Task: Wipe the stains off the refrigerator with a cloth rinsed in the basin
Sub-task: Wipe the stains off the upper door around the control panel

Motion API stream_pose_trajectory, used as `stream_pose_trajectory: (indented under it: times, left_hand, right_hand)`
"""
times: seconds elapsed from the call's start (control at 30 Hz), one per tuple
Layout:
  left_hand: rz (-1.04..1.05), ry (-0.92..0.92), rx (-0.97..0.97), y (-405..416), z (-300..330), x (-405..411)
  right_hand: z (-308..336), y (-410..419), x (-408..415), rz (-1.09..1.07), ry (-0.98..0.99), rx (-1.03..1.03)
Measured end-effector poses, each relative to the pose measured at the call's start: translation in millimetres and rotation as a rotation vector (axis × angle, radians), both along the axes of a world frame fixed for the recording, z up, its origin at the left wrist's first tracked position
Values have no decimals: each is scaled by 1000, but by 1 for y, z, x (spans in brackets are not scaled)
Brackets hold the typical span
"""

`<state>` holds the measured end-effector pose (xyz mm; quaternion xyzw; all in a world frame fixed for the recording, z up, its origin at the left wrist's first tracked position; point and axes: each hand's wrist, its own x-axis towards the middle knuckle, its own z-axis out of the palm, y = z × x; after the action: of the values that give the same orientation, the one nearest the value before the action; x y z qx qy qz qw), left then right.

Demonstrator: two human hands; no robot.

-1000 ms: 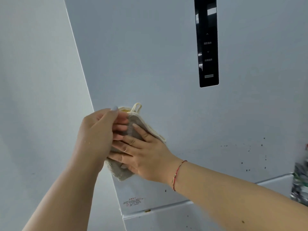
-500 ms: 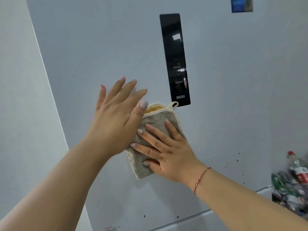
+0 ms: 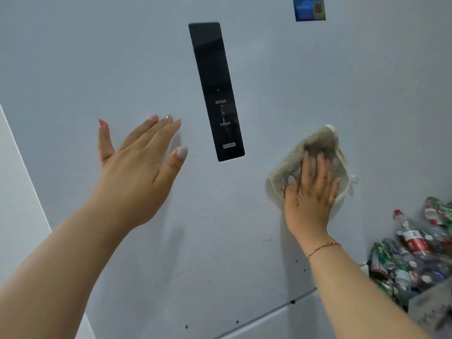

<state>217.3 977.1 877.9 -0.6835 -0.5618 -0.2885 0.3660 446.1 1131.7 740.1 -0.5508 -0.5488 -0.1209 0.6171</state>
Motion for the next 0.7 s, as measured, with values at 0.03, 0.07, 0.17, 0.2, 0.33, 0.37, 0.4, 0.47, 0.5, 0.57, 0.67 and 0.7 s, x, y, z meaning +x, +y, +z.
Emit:
stream_pose_trajectory:
  times: [0.03, 0.07, 0.17, 0.2, 0.33, 0.37, 0.4, 0.47, 0.5, 0.57, 0.67, 0.7]
  left_hand:
    - [-3, 1, 8, 0, 0, 0]
    - [-7, 5, 13, 1, -1, 0]
    - [-28, 20, 23, 2, -3, -2]
    - [-44, 17, 26, 2, -4, -3]
    - [-134, -67, 63, 3, -8, 0]
    - [-161, -91, 77, 2, -9, 0]
    - [-191, -103, 84, 4, -12, 4]
    - [-231, -97, 100, 9, -15, 5]
    - [-254, -100, 105, 14, -17, 6]
    - [-290, -117, 110, 21, -20, 8]
    - [-361, -112, 116, 29, -23, 18]
    - [-403, -109, 117, 29, -25, 20]
  right_hand:
    - [-7, -4, -10, -1, 69, -30]
    - [-13, -10, -21, 2, 128, -54]
    - [-26, -27, -60, 26, 193, -67]
    - [-28, -33, -73, 37, 174, -56]
    - [-44, -62, -114, 123, -122, 66]
    - [-49, -67, -122, 151, -239, 130]
    - [-57, -69, -121, 173, -356, 201]
    - [-68, -64, -110, 221, -564, 350]
    - [-72, -58, -98, 234, -661, 411]
    - [-73, -44, -74, 239, -829, 500]
    - [-72, -25, -38, 188, -957, 552]
    - [-71, -20, -28, 171, -961, 557]
